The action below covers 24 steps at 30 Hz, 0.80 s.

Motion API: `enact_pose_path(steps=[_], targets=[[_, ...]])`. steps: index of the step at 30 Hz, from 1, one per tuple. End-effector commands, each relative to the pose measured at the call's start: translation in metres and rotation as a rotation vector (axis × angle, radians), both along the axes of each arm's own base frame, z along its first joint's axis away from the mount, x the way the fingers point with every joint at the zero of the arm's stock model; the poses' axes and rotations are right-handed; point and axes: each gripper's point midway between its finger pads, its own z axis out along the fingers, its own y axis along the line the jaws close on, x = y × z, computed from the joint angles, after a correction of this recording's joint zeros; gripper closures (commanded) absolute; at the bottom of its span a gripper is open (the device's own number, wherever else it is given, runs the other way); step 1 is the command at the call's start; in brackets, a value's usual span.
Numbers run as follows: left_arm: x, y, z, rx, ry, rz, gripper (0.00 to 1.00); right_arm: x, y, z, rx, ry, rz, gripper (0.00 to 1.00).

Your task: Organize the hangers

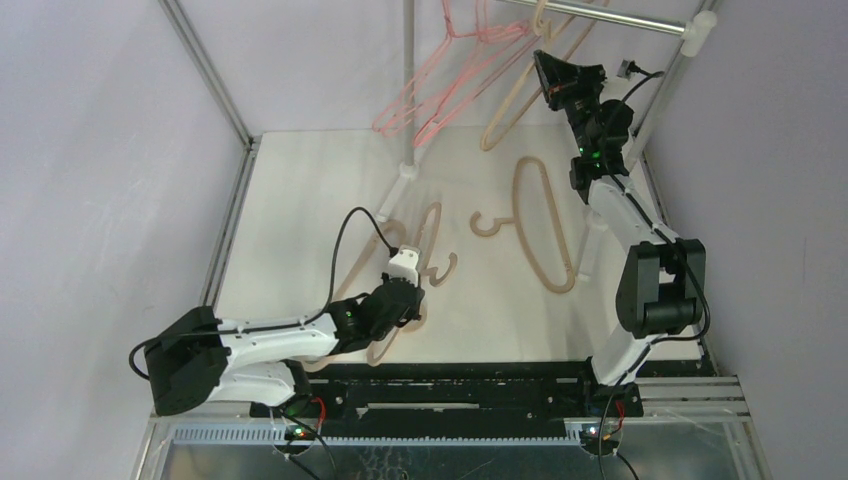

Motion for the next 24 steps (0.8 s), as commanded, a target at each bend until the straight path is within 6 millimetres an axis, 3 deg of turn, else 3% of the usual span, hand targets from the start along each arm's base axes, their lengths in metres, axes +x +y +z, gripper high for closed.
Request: enact_pose_path(steps=[1, 5, 8, 11, 14, 16, 20, 24], targets=[[0.005, -0.003, 0.014, -0.047, -0.038, 0.003, 1.00, 0.000, -0.012, 0.028, 0.055, -0.056, -0.027, 0.92], [0.005, -0.003, 0.013, -0.043, -0.035, 0.001, 1.00, 0.007, -0.017, 0.014, 0.046, 0.016, -0.055, 0.83], [0.005, -0.003, 0.013, -0.042, -0.034, 0.001, 1.00, 0.011, -0.018, -0.001, 0.044, 0.084, -0.054, 0.69], [0.005, -0.004, 0.013, -0.043, -0.032, -0.001, 1.00, 0.006, -0.015, -0.003, 0.013, 0.082, -0.047, 0.54], [0.005, -0.004, 0.012, -0.044, -0.031, 0.000, 1.00, 0.001, -0.016, 0.000, -0.011, 0.077, -0.054, 0.52], [0.005, -0.003, 0.011, -0.042, -0.029, 0.002, 1.00, -0.002, -0.014, 0.002, -0.023, 0.076, -0.045, 0.42], [0.005, -0.005, 0.010, -0.042, -0.026, -0.002, 1.00, -0.021, -0.010, 0.004, -0.054, 0.049, -0.051, 0.23], [0.004, -0.006, 0.006, -0.038, -0.016, -0.008, 1.00, -0.056, -0.017, 0.010, -0.143, 0.003, -0.146, 0.07]])
